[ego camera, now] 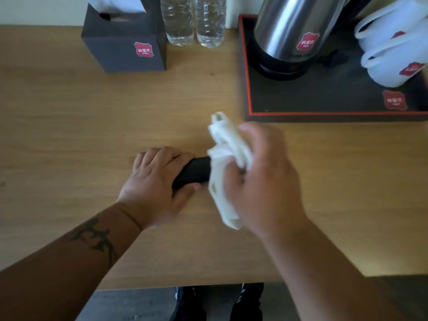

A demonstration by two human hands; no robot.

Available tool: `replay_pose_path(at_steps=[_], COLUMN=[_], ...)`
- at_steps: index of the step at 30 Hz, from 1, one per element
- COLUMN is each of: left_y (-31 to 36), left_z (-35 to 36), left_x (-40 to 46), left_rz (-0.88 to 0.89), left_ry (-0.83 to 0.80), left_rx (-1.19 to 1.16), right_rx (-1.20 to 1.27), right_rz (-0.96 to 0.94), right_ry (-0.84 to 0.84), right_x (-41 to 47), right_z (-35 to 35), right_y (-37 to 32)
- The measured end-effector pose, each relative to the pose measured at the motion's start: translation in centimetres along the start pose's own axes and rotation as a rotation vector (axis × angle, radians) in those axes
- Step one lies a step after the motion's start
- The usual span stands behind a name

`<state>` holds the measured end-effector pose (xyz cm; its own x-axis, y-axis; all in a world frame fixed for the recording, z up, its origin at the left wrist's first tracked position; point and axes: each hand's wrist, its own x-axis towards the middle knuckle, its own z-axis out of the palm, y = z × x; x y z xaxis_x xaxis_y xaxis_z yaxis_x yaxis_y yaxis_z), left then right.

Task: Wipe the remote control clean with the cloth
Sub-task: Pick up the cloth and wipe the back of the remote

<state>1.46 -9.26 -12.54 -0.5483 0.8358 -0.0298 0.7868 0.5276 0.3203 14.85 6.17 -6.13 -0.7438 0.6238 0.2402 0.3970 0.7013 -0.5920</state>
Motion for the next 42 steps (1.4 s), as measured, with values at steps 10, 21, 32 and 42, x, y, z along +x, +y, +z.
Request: replay_pose_path(at_steps=[10, 21, 32, 42], left_y=[0.0, 0.0, -0.1, -0.2], left_z=[-0.2, -0.2, 0.0, 0.3], left_x=[0.0, 0.0, -0.1, -0.1], left_rz=[0.009, 0.035, 0.042, 0.071], left_ry=[0.01, 0.018, 0.036, 0.081], left_rx=[0.003, 0.002, 0.002, -0.018], right_rx=[-0.262, -0.314, -0.459, -0.236], right_rz=[-0.097, 0.104, 0.179, -0.185], right_ry=[-0.2, -0.197, -0.554, -0.351], right_x=[0.3, 3.3, 5.5, -0.4], right_z=[2.1, -3.6, -2.4, 2.6], right_y=[2.3, 2.8, 2.5, -0.5])
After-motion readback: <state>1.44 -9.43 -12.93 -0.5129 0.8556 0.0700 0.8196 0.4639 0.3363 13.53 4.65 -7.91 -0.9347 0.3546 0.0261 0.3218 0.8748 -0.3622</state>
